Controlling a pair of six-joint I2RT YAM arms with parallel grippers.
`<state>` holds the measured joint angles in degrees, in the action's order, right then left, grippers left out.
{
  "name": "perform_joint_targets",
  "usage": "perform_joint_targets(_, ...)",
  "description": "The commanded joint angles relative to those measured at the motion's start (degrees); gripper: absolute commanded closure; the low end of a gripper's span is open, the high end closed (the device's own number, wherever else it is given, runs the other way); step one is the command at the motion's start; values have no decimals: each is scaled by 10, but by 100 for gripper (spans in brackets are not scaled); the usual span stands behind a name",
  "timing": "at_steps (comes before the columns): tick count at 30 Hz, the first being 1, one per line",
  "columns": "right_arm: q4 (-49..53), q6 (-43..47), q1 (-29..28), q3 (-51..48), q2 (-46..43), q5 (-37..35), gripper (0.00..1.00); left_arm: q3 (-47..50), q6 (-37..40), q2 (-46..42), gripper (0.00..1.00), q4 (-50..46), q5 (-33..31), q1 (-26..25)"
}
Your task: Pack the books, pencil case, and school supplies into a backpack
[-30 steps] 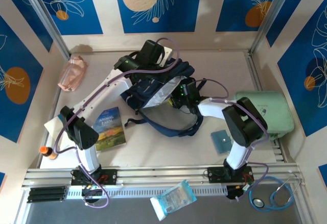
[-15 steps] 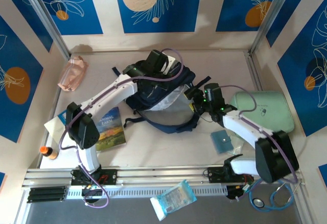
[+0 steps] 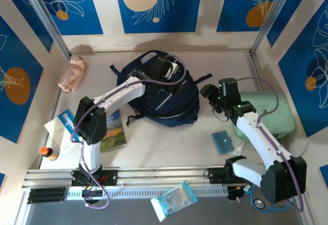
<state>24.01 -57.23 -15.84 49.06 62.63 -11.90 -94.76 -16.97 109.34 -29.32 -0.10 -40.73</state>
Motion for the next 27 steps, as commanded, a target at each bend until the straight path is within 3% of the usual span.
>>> perform_joint_targets(1, 32, 79, -47, 43, 31, -23, 23, 61, -74, -73, 15, 13, -27, 30)
perform_joint_targets(7, 56, 102, -132, 116, 127, -35, 20, 246, -147, -224, 1, 37, -50, 96)
perform_joint_targets(13, 44, 99, -189, 178, 218, -3, 17, 407, -190, -373, 0, -37, -107, 175)
perform_joint_targets(20, 63, 126, -243, 295, 324, 19, 14, 566, -208, -486, 0, -26, -30, 263)
perform_joint_targets(27, -6, 121, -269, 291, 338, 77, 14, 647, -215, -473, 0, 20, 36, 267)
